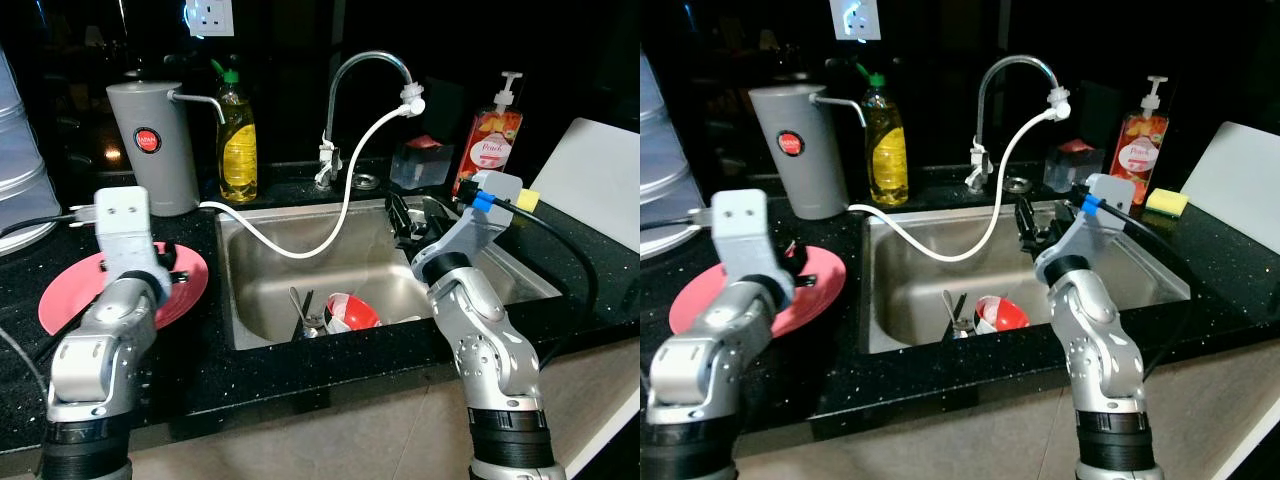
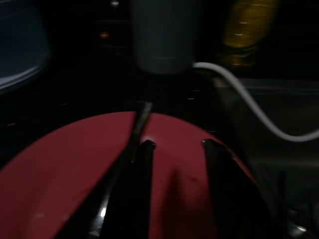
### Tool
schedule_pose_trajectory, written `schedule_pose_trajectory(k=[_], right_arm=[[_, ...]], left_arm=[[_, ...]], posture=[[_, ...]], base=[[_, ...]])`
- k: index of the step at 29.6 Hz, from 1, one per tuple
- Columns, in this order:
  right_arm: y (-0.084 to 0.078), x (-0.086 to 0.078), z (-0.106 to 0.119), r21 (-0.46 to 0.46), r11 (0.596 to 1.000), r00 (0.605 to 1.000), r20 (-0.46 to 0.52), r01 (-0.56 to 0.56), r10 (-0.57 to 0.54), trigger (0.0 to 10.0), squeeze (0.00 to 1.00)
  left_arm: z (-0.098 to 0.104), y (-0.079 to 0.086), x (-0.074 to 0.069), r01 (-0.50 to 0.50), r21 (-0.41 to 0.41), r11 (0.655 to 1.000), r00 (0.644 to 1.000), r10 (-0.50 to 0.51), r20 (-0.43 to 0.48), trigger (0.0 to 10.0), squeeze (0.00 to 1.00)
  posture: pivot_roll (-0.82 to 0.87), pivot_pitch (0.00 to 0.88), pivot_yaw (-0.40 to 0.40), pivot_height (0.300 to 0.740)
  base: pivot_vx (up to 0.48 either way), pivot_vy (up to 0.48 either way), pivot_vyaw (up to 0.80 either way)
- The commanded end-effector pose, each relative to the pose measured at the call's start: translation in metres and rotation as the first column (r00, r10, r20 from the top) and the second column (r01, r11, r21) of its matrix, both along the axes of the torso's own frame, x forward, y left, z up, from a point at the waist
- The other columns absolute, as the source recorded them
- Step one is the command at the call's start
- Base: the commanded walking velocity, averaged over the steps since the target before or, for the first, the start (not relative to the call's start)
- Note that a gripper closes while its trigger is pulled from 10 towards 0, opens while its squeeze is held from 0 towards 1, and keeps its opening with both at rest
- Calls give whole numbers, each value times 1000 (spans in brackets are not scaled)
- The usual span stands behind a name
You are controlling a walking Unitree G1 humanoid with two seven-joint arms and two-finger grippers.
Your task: Kitchen organization
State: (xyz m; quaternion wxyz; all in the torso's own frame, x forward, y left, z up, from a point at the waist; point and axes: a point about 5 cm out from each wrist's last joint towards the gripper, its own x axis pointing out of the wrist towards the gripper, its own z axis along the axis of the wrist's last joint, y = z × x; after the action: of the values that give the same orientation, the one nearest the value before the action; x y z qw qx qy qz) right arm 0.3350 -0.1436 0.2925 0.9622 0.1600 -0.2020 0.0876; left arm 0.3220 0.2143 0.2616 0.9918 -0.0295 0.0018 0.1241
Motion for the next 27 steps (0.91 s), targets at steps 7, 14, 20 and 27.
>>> schedule_pose_trajectory(k=[7, 14, 20, 27], right_arm=[[-1, 0, -5, -5, 1000, 1000, -24, 0, 0, 10000, 0], [1, 1, -4, -2, 1000, 1000, -21, -4, 4, 10000, 0], [1, 1, -3, -2, 1000, 1000, -17, -5, 5, 10000, 0], [-1, 0, -3, -4, 1000, 1000, -14, 5, -5, 10000, 0]], left_arm=[[-1, 26, 0, -114, 5, 993, 992, 114, -53, 10000, 1000], [-5, 25, 14, -4, -165, 986, 995, -13, -99, 10000, 0], [-10, 22, 22, 63, -223, 973, 989, -90, -115, 10000, 0], [-21, 35, 26, 14, -150, 989, 982, -41, -184, 10000, 0]], posture=[[-34, 54, -15, 740], [-36, 46, -18, 740], [-48, 35, -16, 740], [-52, 27, -12, 740]], base=[[0, 0, 0], [0, 0, 0], [0, 0, 0], [0, 0, 0]])
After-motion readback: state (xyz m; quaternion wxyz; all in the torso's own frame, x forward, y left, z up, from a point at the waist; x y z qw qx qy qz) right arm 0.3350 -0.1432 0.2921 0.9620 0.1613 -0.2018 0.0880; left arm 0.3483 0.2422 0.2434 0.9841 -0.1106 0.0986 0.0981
